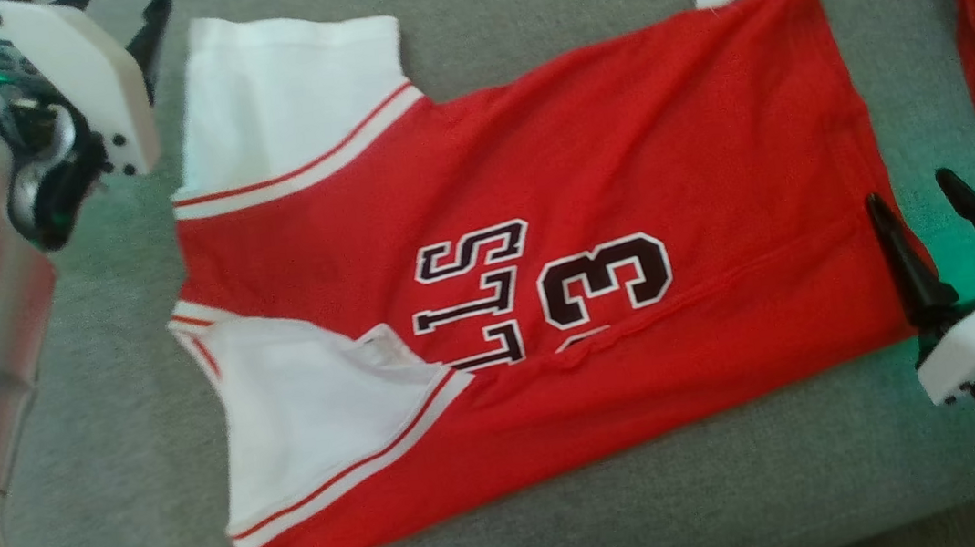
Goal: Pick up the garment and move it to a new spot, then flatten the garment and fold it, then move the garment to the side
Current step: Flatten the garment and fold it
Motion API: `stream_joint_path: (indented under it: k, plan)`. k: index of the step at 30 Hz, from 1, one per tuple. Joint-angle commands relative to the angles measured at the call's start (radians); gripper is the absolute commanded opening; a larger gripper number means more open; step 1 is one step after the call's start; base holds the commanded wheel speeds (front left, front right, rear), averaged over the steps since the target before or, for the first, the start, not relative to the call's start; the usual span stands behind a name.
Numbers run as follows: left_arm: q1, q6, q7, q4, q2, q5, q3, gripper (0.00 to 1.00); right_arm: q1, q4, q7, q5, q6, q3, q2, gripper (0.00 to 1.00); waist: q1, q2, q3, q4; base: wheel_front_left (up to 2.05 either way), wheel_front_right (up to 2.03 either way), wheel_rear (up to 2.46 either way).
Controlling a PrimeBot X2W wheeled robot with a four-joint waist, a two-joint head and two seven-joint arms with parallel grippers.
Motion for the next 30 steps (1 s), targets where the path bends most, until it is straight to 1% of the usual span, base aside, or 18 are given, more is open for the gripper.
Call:
stream_joint_path:
  k: [1, 5, 13, 15, 16, 17, 18, 21, 25, 27, 30]
  plan:
    - [-0.061, -0.004, 0.017, -0.002, 0.037, 0.000, 0.025, 1.00, -0.017, -0.020, -0.017, 0.011, -0.001, 0.019, -0.031, 1.00, -0.0004, 0.0000, 0.053, -0.045, 0.00, 0.00, 0.00]
    - [-0.112, -0.006, 0.066, 0.084, 0.029, -0.014, 0.019, 1.00, -0.051, 0.010, -0.044, 0.029, -0.001, 0.030, -0.037, 1.00, -0.0004, 0.0000, 0.088, -0.074, 0.00, 0.00, 0.00]
    - [-0.119, -0.011, 0.093, 0.151, 0.029, -0.029, -0.010, 1.00, -0.072, 0.051, -0.077, 0.034, -0.001, 0.020, -0.035, 1.00, -0.0004, 0.0000, 0.097, -0.093, 0.00, 0.00, 0.00]
    - [-0.119, -0.012, 0.089, 0.156, 0.031, -0.031, -0.018, 0.66, -0.074, 0.058, -0.082, 0.032, -0.001, 0.012, -0.035, 1.00, -0.0004, 0.0000, 0.095, -0.092, 0.00, 0.00, 0.00]
    - [-0.118, -0.013, 0.086, 0.157, 0.032, -0.033, -0.021, 0.36, -0.075, 0.062, -0.084, 0.031, -0.001, 0.009, -0.035, 1.00, -0.0004, 0.0000, 0.092, -0.091, 0.00, 0.00, 0.00]
    - [-0.118, -0.013, 0.081, 0.158, 0.032, -0.035, -0.024, 0.08, -0.075, 0.066, -0.086, 0.030, -0.001, 0.005, -0.035, 1.00, -0.0004, 0.0000, 0.089, -0.088, 0.00, 0.00, 0.00]
    - [-0.118, -0.013, 0.077, 0.158, 0.032, -0.038, -0.027, 0.00, -0.076, 0.069, -0.086, 0.028, -0.001, 0.001, -0.035, 1.00, -0.0004, 0.0000, 0.086, -0.085, 0.00, 0.00, 0.00]
    - [-0.119, -0.014, 0.058, 0.156, 0.029, -0.051, -0.028, 0.00, -0.084, 0.068, -0.080, 0.026, -0.001, -0.004, -0.038, 1.00, -0.0004, 0.0000, 0.073, -0.074, 0.00, 0.00, 0.00]
    - [-0.121, -0.014, 0.029, 0.144, 0.026, -0.062, -0.038, 0.00, -0.128, 0.059, -0.054, 0.027, -0.001, 0.000, -0.059, 1.00, -0.0004, 0.0000, 0.053, -0.057, 0.00, 0.00, 0.00]
    - [-0.121, -0.014, 0.011, 0.128, 0.023, -0.070, -0.047, 0.00, -0.171, 0.062, -0.029, 0.045, -0.001, 0.009, -0.064, 1.00, -0.0004, 0.0000, 0.043, -0.047, 0.00, 0.00, 0.00]
    - [-0.120, -0.015, -0.007, 0.098, 0.021, -0.088, -0.068, 0.00, -0.256, 0.084, 0.034, 0.080, -0.001, 0.059, -0.078, 1.00, -0.0004, 0.0000, 0.031, -0.030, 0.00, 0.00, 0.00]
